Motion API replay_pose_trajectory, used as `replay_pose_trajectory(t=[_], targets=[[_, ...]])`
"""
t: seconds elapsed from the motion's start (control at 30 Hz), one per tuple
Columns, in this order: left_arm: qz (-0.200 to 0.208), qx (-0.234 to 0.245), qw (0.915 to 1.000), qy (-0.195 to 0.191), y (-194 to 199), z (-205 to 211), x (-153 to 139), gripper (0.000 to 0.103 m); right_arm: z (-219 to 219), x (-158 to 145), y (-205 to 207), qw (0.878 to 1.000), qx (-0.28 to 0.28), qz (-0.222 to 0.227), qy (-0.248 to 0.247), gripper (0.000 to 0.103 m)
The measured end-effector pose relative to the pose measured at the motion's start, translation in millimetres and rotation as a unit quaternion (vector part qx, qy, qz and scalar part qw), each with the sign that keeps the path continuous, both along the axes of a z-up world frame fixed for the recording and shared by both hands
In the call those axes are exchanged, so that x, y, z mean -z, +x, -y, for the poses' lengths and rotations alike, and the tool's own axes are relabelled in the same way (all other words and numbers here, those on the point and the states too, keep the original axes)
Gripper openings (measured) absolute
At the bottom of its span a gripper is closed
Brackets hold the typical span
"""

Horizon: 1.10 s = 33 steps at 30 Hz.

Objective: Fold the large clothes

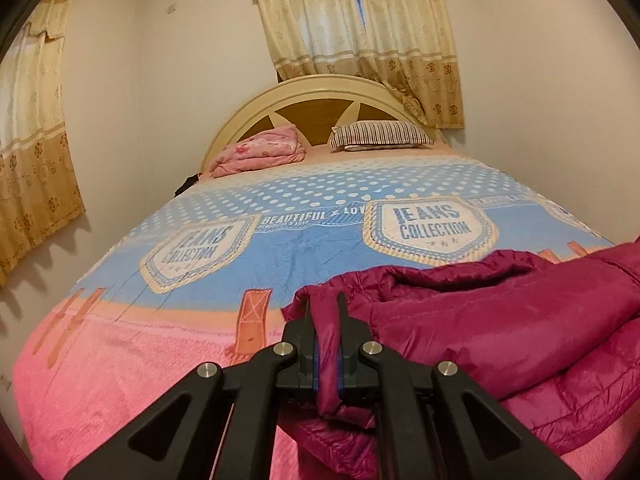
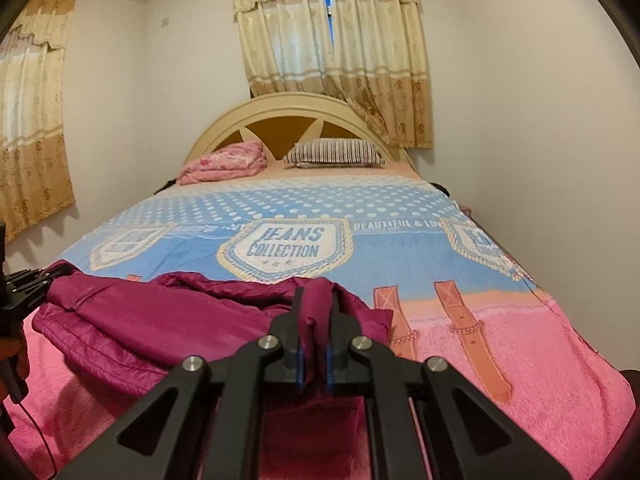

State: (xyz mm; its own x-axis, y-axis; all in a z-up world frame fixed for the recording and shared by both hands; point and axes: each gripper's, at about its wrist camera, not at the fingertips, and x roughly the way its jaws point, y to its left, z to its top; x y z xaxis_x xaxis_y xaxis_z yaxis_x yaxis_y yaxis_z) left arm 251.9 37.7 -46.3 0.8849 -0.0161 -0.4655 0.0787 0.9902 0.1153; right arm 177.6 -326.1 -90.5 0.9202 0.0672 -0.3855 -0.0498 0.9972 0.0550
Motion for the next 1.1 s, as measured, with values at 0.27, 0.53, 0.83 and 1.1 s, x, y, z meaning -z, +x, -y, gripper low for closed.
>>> replay_pose_trajectory(t=[0.27,0.53,0.83,1.1], targets=[[-0.037,-0.009,0.9993,0.007,56.5,13.5,25.8,0.011,9.2,21.5,64.2,0.999,0.013,-0.037,0.005,0.008],[-0.011,-0.115,0.9933,0.008,84.7,-7.5,39.4,0.098,12.1,48.3,116.8,0.997,0.018,-0.076,0.005,0.008],[-0.014,-0.223,0.9741,0.031,124.7,-9.4,48.6,0.098,17.3,71.8,163.5,0.993,0.058,-0.101,0.01,0.018],[0.021,-0.25,0.9657,0.067,138.6,1.9,40.3,0.098,26.7,85.0,184.8,0.988,0.107,-0.113,-0.003,0.06]])
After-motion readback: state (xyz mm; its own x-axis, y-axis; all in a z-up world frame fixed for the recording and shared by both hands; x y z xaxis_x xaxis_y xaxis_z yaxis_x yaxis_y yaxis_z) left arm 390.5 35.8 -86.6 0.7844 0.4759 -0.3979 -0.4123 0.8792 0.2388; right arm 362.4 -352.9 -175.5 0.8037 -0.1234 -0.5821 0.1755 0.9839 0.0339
